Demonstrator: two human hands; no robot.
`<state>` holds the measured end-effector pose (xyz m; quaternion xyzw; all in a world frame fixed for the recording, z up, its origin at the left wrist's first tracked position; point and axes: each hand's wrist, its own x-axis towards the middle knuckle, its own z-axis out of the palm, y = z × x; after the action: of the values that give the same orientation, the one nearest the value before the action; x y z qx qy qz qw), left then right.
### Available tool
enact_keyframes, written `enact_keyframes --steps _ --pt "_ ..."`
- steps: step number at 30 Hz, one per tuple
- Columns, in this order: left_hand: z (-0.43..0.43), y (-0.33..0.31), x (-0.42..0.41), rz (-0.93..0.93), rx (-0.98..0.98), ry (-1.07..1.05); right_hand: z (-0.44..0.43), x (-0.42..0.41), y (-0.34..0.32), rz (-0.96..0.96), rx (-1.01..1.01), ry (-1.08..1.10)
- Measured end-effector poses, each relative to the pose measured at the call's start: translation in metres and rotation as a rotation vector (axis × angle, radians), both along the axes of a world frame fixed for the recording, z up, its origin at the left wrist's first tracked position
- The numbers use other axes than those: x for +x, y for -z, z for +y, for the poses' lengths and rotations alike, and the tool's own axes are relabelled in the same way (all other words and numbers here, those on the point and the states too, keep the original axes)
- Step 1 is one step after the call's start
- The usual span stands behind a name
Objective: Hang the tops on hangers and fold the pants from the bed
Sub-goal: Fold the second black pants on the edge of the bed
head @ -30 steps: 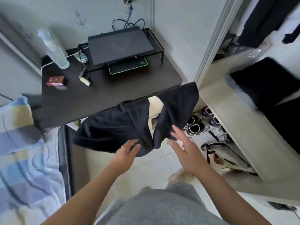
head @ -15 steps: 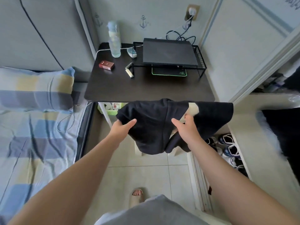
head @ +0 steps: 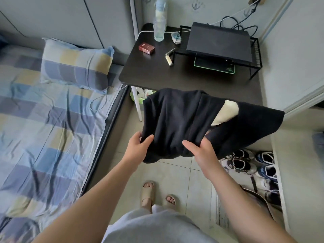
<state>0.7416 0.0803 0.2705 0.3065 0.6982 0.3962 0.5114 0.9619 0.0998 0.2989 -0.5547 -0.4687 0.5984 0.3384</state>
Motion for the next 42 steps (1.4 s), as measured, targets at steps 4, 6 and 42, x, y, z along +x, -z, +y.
enact_keyframes --steps 4,6,42 --pt "-0.045 -0.001 -0.005 -0.085 -0.082 0.047 -0.040 -0.011 -0.009 -0.002 -0.009 -0.101" --pt "-0.063 -0.001 -0.013 -0.181 -0.123 0.050 -0.050 -0.018 -0.020 -0.011 0.022 -0.148" --pt "-0.198 -0.408 -0.589 0.091 1.011 -0.565 -0.063 -0.673 -0.363 0.480 0.827 -0.734"
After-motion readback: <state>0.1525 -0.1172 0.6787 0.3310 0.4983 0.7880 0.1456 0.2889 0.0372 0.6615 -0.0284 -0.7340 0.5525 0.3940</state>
